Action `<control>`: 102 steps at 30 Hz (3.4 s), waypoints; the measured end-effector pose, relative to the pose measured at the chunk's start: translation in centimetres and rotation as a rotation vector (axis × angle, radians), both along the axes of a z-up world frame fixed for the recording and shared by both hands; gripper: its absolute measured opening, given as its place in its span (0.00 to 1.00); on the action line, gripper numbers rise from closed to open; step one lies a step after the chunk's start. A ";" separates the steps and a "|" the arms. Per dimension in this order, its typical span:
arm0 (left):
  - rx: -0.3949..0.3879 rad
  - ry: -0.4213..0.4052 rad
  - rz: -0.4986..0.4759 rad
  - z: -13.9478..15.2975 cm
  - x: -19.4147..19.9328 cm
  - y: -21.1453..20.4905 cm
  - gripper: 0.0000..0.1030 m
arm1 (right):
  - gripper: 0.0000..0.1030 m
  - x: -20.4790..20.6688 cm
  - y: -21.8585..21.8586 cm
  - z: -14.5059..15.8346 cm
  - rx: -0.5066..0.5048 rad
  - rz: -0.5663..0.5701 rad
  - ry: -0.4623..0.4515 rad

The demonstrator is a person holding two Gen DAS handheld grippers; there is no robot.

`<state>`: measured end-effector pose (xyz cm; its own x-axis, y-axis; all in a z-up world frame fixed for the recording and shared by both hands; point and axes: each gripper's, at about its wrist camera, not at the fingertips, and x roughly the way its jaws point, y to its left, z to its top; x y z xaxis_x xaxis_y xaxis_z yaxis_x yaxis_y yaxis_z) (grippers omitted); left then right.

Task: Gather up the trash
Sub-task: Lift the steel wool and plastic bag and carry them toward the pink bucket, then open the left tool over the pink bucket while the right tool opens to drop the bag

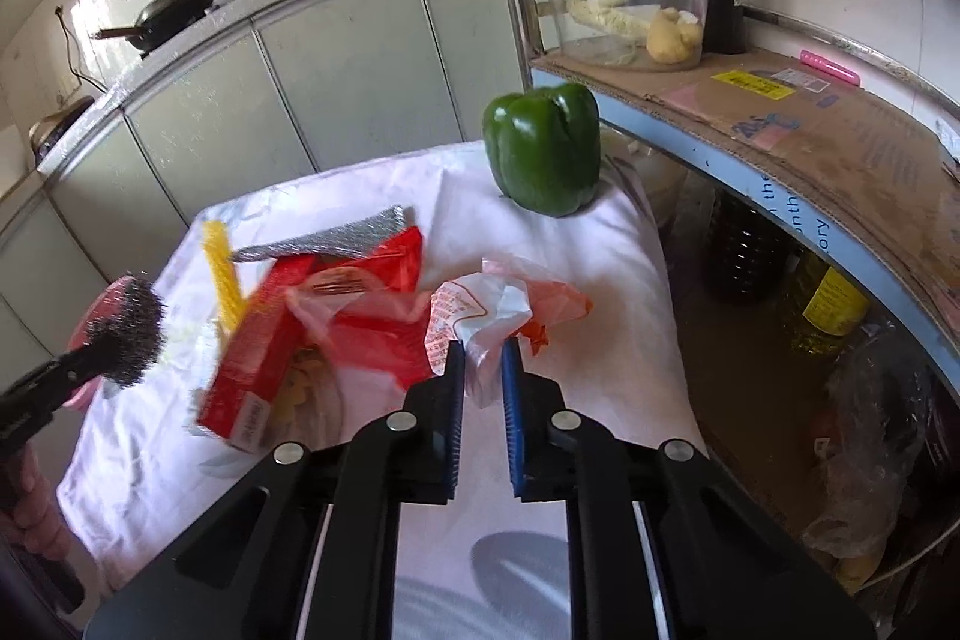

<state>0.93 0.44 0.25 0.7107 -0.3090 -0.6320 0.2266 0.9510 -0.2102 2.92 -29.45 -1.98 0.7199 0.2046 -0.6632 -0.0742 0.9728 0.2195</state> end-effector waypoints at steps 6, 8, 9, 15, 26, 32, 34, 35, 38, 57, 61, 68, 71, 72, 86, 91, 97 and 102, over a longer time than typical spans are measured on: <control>-0.010 -0.013 0.030 0.6 -0.6 0.9 0.15 | 0.12 -1.6 1.6 2.2 0.009 0.046 -0.056; -0.005 -0.015 0.043 0.7 -0.8 1.3 0.15 | 0.12 -1.9 2.4 2.7 0.004 0.066 -0.068; -0.001 -0.014 0.055 0.7 -0.9 1.5 0.15 | 0.12 -2.0 2.8 2.9 -0.001 0.075 -0.072; -0.004 -0.004 0.107 0.6 -1.2 2.9 0.15 | 0.12 -2.3 4.9 3.6 -0.010 0.112 -0.080; -0.014 -0.012 0.184 0.7 -2.0 6.0 0.15 | 0.12 -2.7 9.1 5.5 -0.039 0.197 -0.119; -0.002 -0.039 0.231 1.0 -2.9 7.6 0.15 | 0.12 -2.3 12.3 5.9 -0.039 0.269 -0.122; -0.009 -0.043 0.249 1.1 -3.2 8.5 0.15 | 0.12 -2.2 13.5 6.0 -0.040 0.294 -0.124; -0.012 -0.044 0.255 1.0 -3.3 8.8 0.15 | 0.12 -2.1 14.0 6.1 -0.037 0.305 -0.124; -0.020 -0.051 0.279 1.0 -3.8 10.1 0.15 | 0.12 -1.7 15.5 6.2 -0.017 0.330 -0.121; -0.052 -0.059 0.512 0.5 -5.4 19.0 0.15 | 0.12 0.8 27.1 6.1 -0.015 0.558 -0.079; -0.030 -0.055 0.576 0.0 -5.5 21.2 0.15 | 0.12 1.3 30.7 5.6 -0.024 0.633 -0.074; 0.007 -0.033 0.663 -1.4 -4.7 24.2 0.15 | 0.12 2.4 36.2 3.7 -0.043 0.718 -0.024; 0.016 -0.015 0.689 -2.0 -4.1 25.1 0.15 | 0.12 2.8 38.0 2.7 -0.044 0.747 0.001; 0.017 -0.007 0.699 -2.3 -4.0 25.5 0.15 | 0.12 2.9 38.7 2.3 -0.046 0.758 0.006; 0.038 0.092 0.739 -5.8 -2.1 27.9 0.15 | 0.14 4.2 43.7 -2.0 -0.100 0.811 0.113; 0.045 0.112 0.749 -6.4 -1.5 27.9 0.19 | 0.20 4.4 44.6 -2.8 -0.112 0.813 0.145; 0.049 0.122 0.761 -6.7 -1.4 27.9 0.28 | 0.21 4.6 44.5 -3.0 -0.115 0.829 0.146; 0.043 0.117 0.760 -6.4 -1.5 27.7 0.33 | 0.30 4.8 44.2 -3.1 -0.104 0.827 0.150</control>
<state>-0.59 28.19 -6.18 0.6455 0.2641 -0.7166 -0.5141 0.8442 -0.1520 7.67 14.71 -5.05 0.2680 0.5595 -0.7843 -0.7478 0.6341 0.1968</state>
